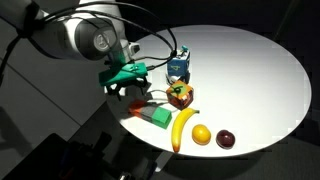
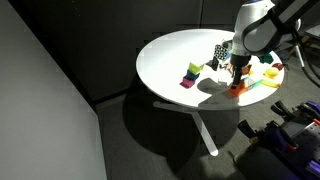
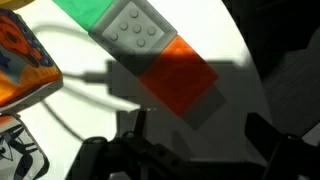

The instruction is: Put the orange block on the toy foam

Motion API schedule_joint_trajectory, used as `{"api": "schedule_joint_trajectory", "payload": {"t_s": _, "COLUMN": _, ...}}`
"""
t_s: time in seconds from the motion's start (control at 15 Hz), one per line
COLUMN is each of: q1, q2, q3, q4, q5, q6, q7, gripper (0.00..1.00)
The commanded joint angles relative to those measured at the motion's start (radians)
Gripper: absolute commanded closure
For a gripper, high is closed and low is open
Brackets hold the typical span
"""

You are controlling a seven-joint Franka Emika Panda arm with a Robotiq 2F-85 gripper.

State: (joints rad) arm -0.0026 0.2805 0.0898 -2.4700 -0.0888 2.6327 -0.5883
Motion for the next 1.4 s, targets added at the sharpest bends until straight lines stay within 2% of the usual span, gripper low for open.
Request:
{"api": "schedule_joint_trajectory", "payload": {"t_s": 0.0, "q1": -0.03, "q2": 0.02, "q3": 0.02, "q4": 0.015, "q5": -0.012, "q6": 0.035, "q7": -0.061, "gripper": 0.0}}
{"api": "schedule_joint_trajectory", "payload": {"t_s": 1.33, "q1": -0.064, "q2": 0.048, "q3": 0.025, "q4": 0.005, "q5": -0.015, "q6": 0.05, "q7": -0.255, "gripper": 0.0}}
